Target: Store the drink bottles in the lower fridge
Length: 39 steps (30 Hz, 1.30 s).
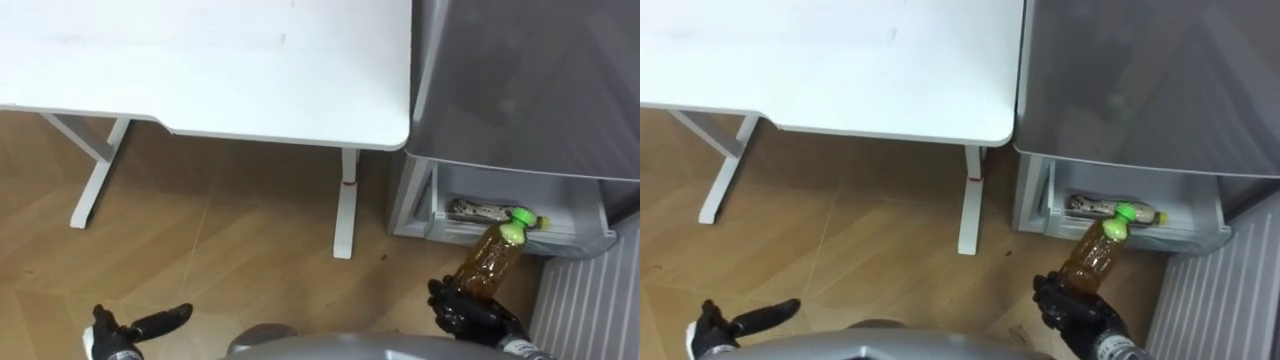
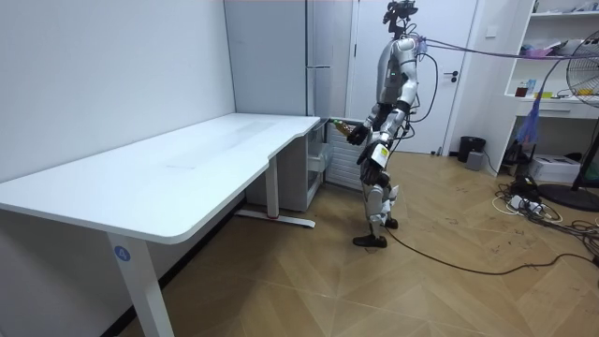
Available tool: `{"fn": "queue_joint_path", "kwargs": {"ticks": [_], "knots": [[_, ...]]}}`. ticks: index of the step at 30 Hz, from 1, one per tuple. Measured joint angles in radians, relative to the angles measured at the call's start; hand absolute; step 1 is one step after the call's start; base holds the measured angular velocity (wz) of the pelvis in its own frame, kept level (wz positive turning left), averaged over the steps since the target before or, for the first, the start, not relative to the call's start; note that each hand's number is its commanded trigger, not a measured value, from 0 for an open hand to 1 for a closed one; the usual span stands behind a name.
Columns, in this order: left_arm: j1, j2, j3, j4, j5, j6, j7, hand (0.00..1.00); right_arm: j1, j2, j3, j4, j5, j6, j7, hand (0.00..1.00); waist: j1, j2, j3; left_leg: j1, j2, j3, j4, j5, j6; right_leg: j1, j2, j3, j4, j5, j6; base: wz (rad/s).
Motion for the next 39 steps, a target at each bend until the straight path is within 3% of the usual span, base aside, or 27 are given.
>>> {"fn": "queue_joint_path", "kwargs": {"ticks": [4,7,13,22,26,28,32,39], "knots": [[0.001,-0.006,-0.061,0.032,0.064,0.001,-0.029,0.0,-0.012,0.01,0.005,0.0,0.108,0.0,-0.063,1.0,0.007,-0.003,-0.0044,0.006,0.001,0.009,-0.004,0.0,0.0,0.001,0.0,0.012,0.0,0.0,0.0,-0.06],[-0.005,-0.008,-0.107,0.053,0.127,0.003,-0.039,0.0,-0.042,0.017,0.005,0.006,0.187,-0.005,-0.105,1.0,-0.008,-0.004,-0.004,0.004,0.0,0.007,-0.004,0.0,0.0,0.0,0.0,0.009,0.0,0.001,0.001,-0.01],[-0.018,-0.021,-0.124,0.102,0.265,0.044,-0.06,0.0,-0.079,0.038,0.01,0.02,0.352,-0.012,-0.156,1.0,-0.015,-0.006,-0.0053,0.007,0.0,0.008,-0.011,0.0,0.0,-0.001,0.001,0.012,-0.002,0.001,0.001,0.0],[-0.027,-0.02,-0.154,0.106,0.325,0.104,-0.075,0.0,-0.156,0.049,0.003,0.01,0.702,-0.024,-0.207,1.0,-0.022,0.002,-0.0045,-0.045,0.0,-0.01,0.01,0.0,0.0,-0.039,0.003,0.0,0.013,0.001,0.0,0.06],[-0.035,-0.014,-0.159,0.107,0.336,0.134,-0.095,0.0,-0.204,0.042,-0.008,0.012,0.753,-0.024,-0.208,1.0,-0.03,0.013,-0.0018,-0.087,-0.002,-0.024,0.028,0.001,0.002,-0.066,0.002,-0.018,0.021,0.002,-0.001,0.13],[-0.039,-0.014,-0.168,0.107,0.336,0.147,-0.102,0.0,-0.234,0.039,-0.009,0.013,0.791,-0.024,-0.215,1.0,-0.028,0.019,0.0071,-0.091,-0.002,-0.025,0.028,0.003,0.004,-0.072,0.0,-0.02,0.031,0.002,-0.001,0.0],[-0.058,-0.008,-0.169,0.106,0.335,0.155,-0.12,0.0,-0.302,0.028,-0.04,0.03,0.834,-0.023,-0.215,1.0,-0.038,0.032,0.0052,-0.134,-0.003,-0.034,0.038,0.011,0.009,-0.11,0.0,-0.034,0.035,0.004,0.0,0.13],[-0.11,0.014,-0.169,0.106,0.351,0.19,-0.165,0.0,-0.466,0.014,-0.119,0.139,0.827,-0.007,-0.214,1.0,-0.042,0.036,0.0046,-0.21,-0.003,-0.041,0.039,0.033,0.012,-0.184,-0.002,-0.05,0.057,0.008,-0.004,0.07]]}}
